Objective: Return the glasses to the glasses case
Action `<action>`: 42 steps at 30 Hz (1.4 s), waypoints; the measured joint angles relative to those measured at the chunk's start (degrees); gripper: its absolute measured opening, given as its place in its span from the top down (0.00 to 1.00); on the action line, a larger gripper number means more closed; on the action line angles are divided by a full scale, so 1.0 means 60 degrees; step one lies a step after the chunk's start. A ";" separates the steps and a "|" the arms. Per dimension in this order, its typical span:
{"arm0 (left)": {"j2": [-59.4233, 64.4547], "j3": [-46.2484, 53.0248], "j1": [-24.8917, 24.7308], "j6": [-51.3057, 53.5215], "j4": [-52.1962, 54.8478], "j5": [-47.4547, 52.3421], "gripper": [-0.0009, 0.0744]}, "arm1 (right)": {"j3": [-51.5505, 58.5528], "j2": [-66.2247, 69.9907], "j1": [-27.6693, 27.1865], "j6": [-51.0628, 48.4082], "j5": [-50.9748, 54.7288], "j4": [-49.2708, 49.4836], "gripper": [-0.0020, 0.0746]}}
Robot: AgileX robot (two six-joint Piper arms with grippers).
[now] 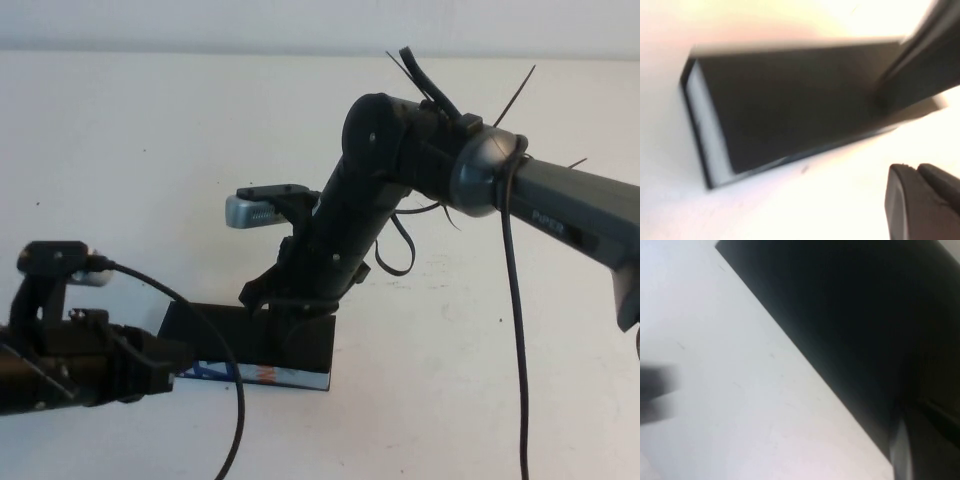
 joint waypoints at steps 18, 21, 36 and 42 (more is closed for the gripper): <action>-0.6563 0.0270 0.0000 -0.0520 0.0833 -0.1706 0.99 | 0.0151 -0.0401 0.0000 -0.0040 -0.0018 -0.0540 0.99; -0.7742 0.0776 0.0000 -0.0536 0.0833 -0.3171 0.99 | 0.0647 -0.1475 0.0000 -0.0040 -0.0038 -0.0914 0.99; -1.2323 0.4964 0.0000 -0.0517 0.0656 -0.6468 0.99 | 0.6747 -0.9337 0.0000 0.0453 -0.3382 -0.1512 0.99; -1.2339 0.5048 0.0000 -0.0500 0.0656 -0.6167 0.99 | 0.8838 -1.2081 0.0000 0.0938 -0.4609 -0.1715 0.99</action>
